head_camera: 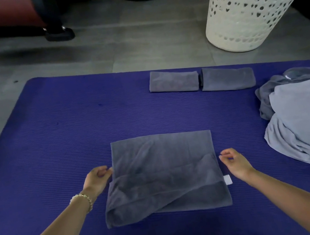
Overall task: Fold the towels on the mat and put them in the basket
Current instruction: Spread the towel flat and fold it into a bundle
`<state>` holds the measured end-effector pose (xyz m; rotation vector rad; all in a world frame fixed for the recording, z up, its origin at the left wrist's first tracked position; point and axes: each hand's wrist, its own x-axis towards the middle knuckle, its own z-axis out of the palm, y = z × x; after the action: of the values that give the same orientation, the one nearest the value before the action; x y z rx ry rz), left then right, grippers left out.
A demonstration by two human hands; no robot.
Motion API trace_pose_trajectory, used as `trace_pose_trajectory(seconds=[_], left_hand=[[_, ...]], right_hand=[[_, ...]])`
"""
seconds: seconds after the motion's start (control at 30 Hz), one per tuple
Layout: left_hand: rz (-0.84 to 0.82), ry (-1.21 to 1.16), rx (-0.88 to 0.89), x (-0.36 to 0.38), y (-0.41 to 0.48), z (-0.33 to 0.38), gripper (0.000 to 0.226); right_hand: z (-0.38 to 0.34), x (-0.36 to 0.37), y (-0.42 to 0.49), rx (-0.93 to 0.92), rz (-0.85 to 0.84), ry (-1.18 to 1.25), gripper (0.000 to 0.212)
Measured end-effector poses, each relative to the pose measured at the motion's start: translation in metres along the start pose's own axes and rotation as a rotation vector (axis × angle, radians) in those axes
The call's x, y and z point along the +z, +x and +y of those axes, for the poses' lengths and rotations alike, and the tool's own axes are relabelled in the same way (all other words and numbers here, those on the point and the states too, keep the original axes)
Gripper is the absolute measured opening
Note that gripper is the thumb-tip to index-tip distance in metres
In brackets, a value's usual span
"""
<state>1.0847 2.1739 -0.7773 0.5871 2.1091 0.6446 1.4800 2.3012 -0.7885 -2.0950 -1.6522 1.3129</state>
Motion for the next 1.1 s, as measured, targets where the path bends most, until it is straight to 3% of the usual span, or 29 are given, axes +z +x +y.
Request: trace_pose_trajectory(seconds=[0.13, 0.3, 0.47, 0.6, 0.77, 0.83, 0.93, 1.03, 1.1], left_hand=[[0.04, 0.014, -0.01, 0.014, 0.044, 0.006, 0.054], [0.072, 0.005, -0.003, 0.038, 0.079, 0.013, 0.057], [0.151, 0.045, 0.068, 0.044, 0.098, 0.005, 0.016], [0.186, -0.031, 0.043, 0.041, 0.101, 0.001, 0.02], [0.192, -0.458, -0.042, 0.031, 0.11, 0.013, 0.008], [0.188, -0.506, -0.019, 0.026, 0.112, 0.016, 0.014], [0.167, -0.32, 0.039, 0.029, 0.108, 0.015, 0.032], [0.166, -0.056, 0.149, 0.035, 0.091, 0.007, 0.044], [0.033, 0.107, 0.333, 0.036, 0.082, -0.009, 0.034]], right_hand=[[-0.007, 0.008, 0.038, -0.007, -0.033, -0.046, 0.042], [-0.013, 0.023, 0.081, 0.013, 0.057, 0.054, 0.048], [-0.01, 0.033, 0.102, 0.001, 0.155, 0.107, 0.035], [-0.008, 0.028, 0.112, -0.032, 0.224, 0.115, 0.023], [-0.02, 0.017, 0.115, 0.136, 0.132, 0.538, 0.007], [-0.021, 0.018, 0.114, 0.171, 0.132, 0.623, 0.009], [-0.021, 0.027, 0.11, 0.157, 0.181, 0.59, 0.011], [-0.017, 0.036, 0.099, -0.049, 0.264, 0.265, 0.021], [-0.013, 0.039, 0.087, -0.194, 0.138, 0.1, 0.019]])
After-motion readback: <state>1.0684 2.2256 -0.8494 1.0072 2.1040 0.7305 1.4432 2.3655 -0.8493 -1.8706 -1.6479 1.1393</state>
